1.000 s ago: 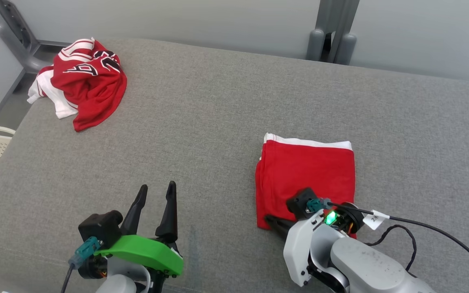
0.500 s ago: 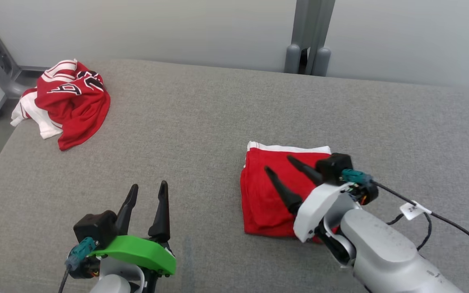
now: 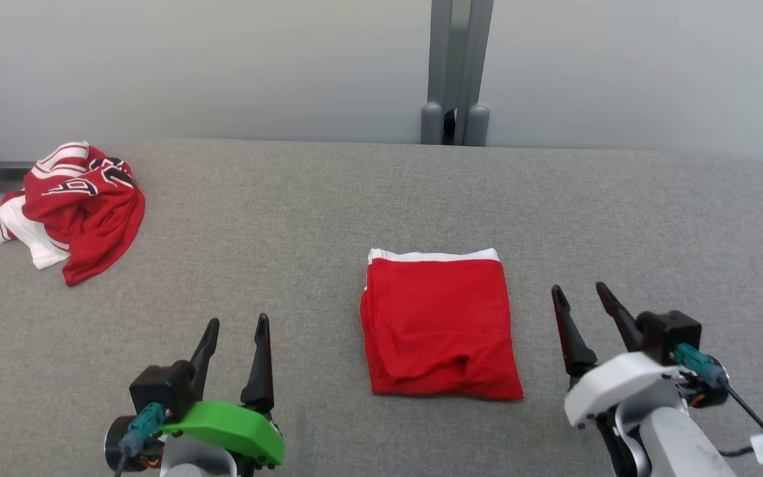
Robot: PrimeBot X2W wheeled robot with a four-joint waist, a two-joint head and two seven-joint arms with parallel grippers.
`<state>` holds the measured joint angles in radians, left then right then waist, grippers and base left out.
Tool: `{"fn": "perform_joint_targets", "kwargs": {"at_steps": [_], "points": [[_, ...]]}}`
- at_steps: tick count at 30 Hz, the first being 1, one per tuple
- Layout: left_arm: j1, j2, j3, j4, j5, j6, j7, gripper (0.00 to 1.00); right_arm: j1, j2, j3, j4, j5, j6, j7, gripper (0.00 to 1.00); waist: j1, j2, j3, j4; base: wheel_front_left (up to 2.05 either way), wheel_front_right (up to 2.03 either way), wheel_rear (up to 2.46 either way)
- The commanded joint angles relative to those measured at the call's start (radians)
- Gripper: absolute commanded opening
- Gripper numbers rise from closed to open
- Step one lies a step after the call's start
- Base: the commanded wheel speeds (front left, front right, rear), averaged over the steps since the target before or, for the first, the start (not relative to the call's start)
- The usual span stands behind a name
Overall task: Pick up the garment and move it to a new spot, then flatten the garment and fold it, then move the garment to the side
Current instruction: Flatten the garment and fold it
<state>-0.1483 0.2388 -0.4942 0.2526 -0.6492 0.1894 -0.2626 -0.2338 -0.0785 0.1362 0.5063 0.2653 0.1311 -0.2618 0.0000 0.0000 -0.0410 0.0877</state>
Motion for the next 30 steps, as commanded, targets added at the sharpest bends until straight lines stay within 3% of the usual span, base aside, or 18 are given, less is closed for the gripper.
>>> {"fn": "perform_joint_targets", "kwargs": {"at_steps": [1, 5, 12, 30], "points": [[0.022, 0.001, 0.01, 0.004, 0.022, -0.005, -0.003, 1.0, 0.042, 0.005, -0.047, -0.034, -0.051, -0.001, -0.004, 1.0, 0.0, 0.0, -0.012, -0.01, 0.0, 0.0, 0.0], [0.062, -0.011, 0.035, 0.011, 0.05, -0.012, -0.003, 1.0, 0.132, 0.027, -0.124, -0.123, -0.11, -0.001, 0.006, 1.0, 0.0, 0.0, -0.018, -0.02, 0.0, 0.0, 0.0], [0.096, -0.022, 0.077, 0.021, 0.094, -0.026, -0.003, 1.0, 0.202, 0.026, -0.093, -0.213, -0.062, -0.001, 0.037, 1.0, 0.0, 0.0, -0.021, -0.036, 0.0, 0.0, 0.0], [0.1, -0.069, 0.141, 0.031, 0.141, -0.076, -0.003, 1.0, 0.221, 0.027, -0.105, -0.231, -0.057, -0.001, 0.067, 1.0, 0.0, 0.0, -0.017, -0.025, 0.0, 0.0, 0.0]]}}
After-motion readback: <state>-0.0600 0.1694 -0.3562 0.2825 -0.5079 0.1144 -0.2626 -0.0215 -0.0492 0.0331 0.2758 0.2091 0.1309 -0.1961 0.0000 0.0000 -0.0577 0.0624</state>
